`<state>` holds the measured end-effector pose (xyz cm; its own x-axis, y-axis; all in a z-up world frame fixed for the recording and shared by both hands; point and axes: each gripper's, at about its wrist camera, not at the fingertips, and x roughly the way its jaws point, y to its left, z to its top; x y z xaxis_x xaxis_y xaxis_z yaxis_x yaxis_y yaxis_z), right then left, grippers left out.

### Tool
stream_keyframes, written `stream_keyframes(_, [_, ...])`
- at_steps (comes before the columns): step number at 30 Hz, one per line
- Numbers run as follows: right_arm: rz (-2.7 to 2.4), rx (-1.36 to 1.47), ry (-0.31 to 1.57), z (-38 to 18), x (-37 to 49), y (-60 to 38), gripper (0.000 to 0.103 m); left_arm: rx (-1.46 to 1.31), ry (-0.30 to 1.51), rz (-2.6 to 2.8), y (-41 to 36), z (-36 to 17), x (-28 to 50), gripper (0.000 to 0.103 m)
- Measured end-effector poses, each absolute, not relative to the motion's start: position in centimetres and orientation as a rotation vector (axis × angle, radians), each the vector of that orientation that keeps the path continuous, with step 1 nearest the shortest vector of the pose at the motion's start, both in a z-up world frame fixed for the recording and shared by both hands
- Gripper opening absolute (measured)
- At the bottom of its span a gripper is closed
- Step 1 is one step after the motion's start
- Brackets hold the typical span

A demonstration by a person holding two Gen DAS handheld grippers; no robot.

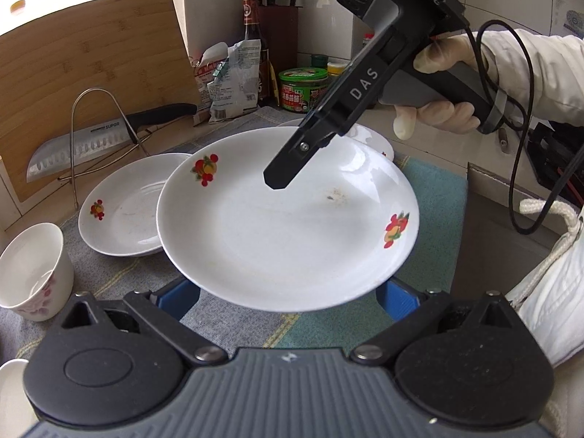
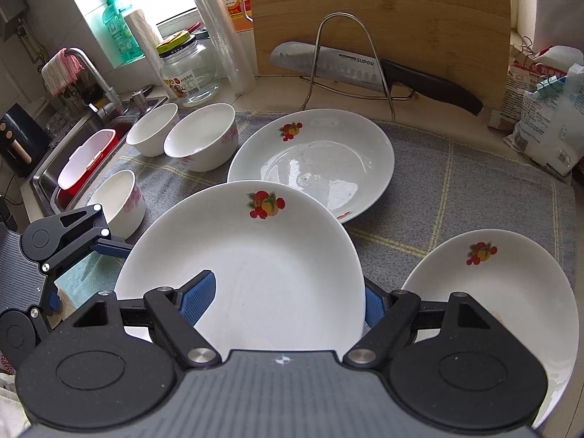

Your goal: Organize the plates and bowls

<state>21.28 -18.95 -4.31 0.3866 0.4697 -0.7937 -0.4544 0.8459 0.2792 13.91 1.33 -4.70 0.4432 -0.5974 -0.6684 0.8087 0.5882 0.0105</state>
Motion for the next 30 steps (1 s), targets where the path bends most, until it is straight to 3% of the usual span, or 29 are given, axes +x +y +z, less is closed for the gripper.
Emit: stream_keyframes(30, [0.396, 0.106, 0.993, -5.9, 22.2, -32.6, 0.085, 0.429, 0.658, -1.034, -12.0, -6.4, 18.2, 0.102])
